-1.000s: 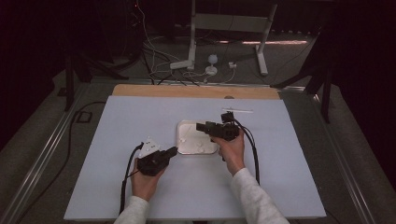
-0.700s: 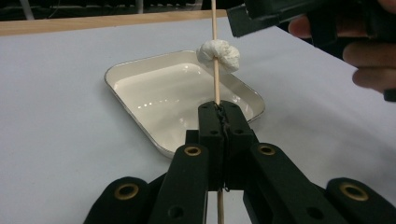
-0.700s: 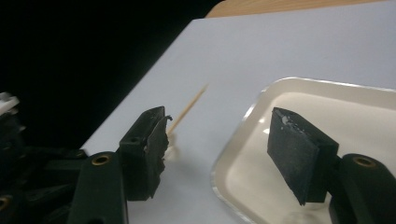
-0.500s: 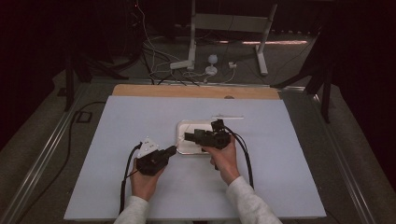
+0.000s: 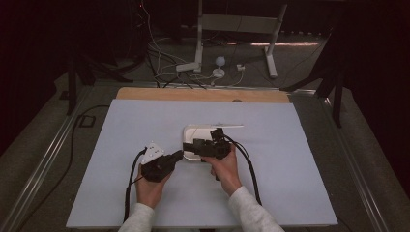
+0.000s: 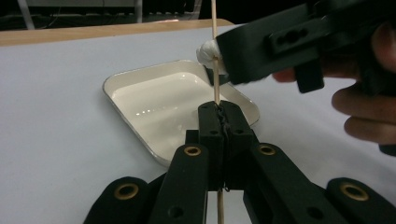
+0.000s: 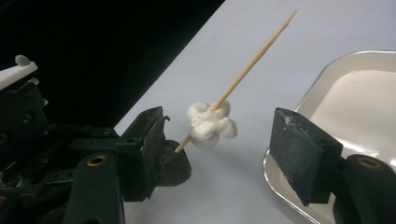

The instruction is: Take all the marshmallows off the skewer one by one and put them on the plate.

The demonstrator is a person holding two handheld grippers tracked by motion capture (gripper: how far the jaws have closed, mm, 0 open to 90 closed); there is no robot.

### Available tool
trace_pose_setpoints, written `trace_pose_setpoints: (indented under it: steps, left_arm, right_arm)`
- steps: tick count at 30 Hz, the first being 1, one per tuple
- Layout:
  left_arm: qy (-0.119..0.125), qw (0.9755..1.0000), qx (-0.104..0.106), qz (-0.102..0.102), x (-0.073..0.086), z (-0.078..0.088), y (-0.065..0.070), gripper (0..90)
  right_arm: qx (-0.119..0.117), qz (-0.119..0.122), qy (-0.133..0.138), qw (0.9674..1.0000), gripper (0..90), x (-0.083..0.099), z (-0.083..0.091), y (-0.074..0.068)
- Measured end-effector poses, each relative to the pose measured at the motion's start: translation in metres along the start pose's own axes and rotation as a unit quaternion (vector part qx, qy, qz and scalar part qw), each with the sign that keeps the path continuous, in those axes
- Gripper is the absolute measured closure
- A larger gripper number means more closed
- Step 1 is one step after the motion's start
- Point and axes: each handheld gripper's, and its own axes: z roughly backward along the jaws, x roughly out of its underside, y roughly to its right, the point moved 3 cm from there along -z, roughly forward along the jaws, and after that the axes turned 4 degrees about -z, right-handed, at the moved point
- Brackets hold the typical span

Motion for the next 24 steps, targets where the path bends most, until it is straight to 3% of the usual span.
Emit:
trace_pose_setpoints:
  steps: [3, 12, 20, 24]
  left_arm:
    - [0.005, 1.0, 0.004, -0.001, -0.001, 0.0, 0.001, 89.8]
    - [0.003, 1.0, 0.007, -0.004, 0.0, -0.001, 0.003, 89.9]
    - [0.007, 0.9998, 0.015, -0.009, -0.001, 0.0, 0.003, 90.0]
    - [0.0, 0.9997, 0.014, -0.021, 0.0, 0.001, 0.004, 90.0]
  right_arm:
    - [-0.003, -0.003, -0.002, 1.0, 41.8, 0.001, -0.004, -0.001]
    - [-0.031, -0.043, 0.003, 0.9986, 69.1, 0.002, -0.007, 0.0]
    - [-0.037, -0.046, 0.013, 0.9982, 74.2, -0.002, -0.002, 0.0]
    - [-0.035, -0.044, 0.018, 0.9983, 75.9, -0.006, 0.002, 0.0]
